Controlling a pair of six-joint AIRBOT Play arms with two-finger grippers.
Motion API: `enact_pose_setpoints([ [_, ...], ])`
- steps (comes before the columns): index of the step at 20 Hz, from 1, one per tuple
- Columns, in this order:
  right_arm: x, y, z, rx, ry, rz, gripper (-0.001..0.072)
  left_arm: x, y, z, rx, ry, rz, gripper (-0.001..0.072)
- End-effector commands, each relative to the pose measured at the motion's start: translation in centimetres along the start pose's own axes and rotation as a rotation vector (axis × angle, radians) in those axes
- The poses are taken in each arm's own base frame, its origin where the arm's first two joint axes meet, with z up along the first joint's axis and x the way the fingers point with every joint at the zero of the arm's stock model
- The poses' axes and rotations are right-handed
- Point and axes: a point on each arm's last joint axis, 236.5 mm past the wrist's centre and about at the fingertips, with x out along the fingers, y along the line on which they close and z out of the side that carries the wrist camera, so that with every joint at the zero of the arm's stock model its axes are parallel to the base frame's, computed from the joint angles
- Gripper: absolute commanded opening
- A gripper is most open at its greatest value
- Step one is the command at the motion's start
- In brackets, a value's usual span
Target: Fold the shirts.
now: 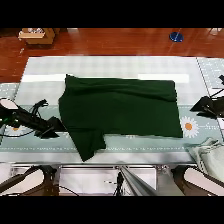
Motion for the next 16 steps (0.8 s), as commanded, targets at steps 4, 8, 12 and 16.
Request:
enact_pose_setpoints([
  [4,0.1,0.3,-0.8,-0.001,-0.025,0.005,0.0486,3.4,-1.8,2.7,0.017,-0.115,0.038,0.0609],
  [8,-0.7,0.2,-0.7,-0.014,-0.057,-0.016,0.0488,5.7,-2.5,2.0,0.075,-0.057,0.07,0.0181],
  [12,-0.8,-2.8,-1.9,0.005,-0.009,-0.141,0.0489,5.4,-1.6,-0.1,0.156,0.04,0.079,0.0021],
  [16,0.8,-3.5,-4.3,0.144,0.052,-0.027,0.0541,3.6,-0.7,0.6,0.13,-0.012,0.061,0.0021],
])
